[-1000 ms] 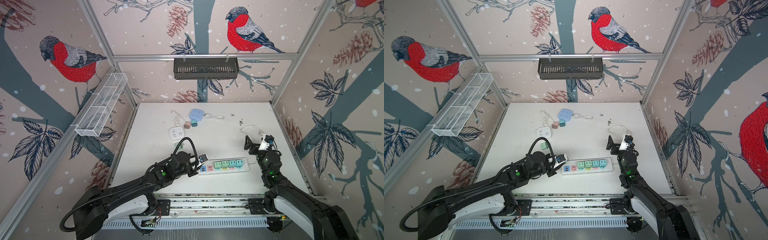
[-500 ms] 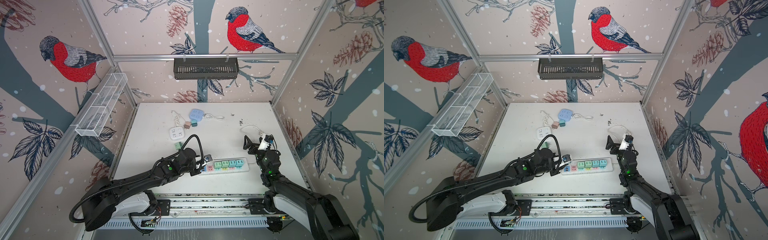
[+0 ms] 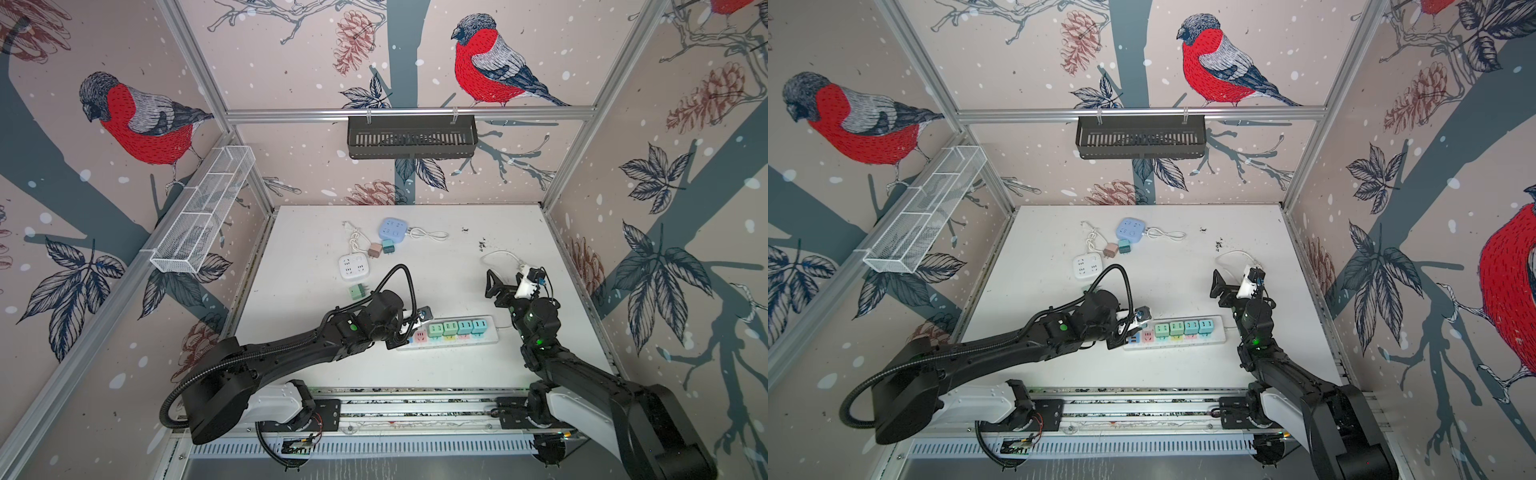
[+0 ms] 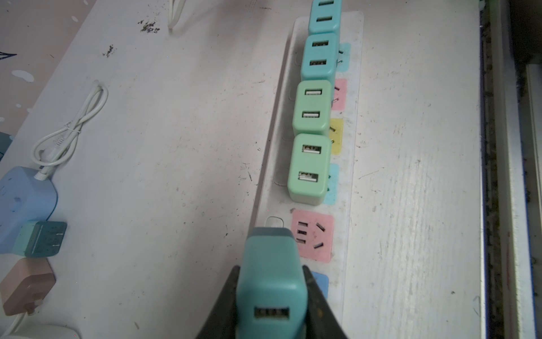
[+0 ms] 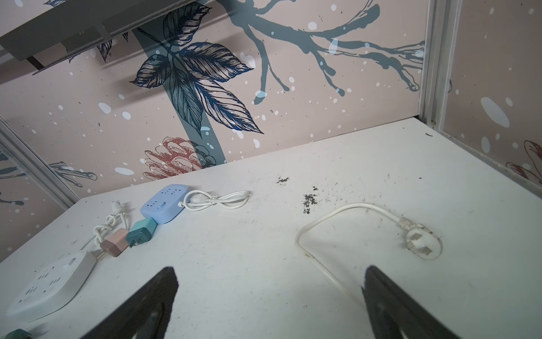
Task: Insert the plug
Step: 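Lower the teal adapter into the socket beside the green adapters with the left gripper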
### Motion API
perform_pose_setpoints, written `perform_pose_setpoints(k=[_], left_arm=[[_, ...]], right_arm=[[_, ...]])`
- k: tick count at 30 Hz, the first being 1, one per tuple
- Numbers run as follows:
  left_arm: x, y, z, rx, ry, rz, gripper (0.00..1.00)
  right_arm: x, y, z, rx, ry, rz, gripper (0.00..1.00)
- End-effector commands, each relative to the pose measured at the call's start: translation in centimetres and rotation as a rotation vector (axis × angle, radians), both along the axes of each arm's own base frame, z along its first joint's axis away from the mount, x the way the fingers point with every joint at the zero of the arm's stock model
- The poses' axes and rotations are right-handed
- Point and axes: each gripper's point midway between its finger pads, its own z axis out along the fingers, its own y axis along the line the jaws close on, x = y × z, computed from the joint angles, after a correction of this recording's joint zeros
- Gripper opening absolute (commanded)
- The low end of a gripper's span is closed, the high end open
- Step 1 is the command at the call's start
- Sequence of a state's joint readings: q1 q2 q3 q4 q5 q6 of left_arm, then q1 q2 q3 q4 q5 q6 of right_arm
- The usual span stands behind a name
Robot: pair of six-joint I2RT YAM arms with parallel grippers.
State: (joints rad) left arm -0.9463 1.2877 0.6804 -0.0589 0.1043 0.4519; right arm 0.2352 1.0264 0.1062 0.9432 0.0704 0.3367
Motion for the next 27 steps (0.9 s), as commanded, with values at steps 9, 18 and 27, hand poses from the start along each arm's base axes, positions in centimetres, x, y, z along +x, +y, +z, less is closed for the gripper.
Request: perform_pose_setpoints(k=[9, 18, 27], left_arm=[[-1.2, -1.6, -1.1, 0.086, 0.05, -0.064, 0.0], [-1.2, -1.6, -1.8, 0.147, 0.073, -0.022, 0.0], [-1.3, -1.8, -3.0, 0.19, 0.121, -0.015, 0.0]], right_arm=[[0.1, 0.3, 0.7, 0.002, -0.028, 0.015, 1.0], [0.0, 0.5, 0.8, 0.0, -0.029, 0.02, 1.0], [0.0, 0.6, 0.8, -0.005, -0.03, 0.023, 1.0]])
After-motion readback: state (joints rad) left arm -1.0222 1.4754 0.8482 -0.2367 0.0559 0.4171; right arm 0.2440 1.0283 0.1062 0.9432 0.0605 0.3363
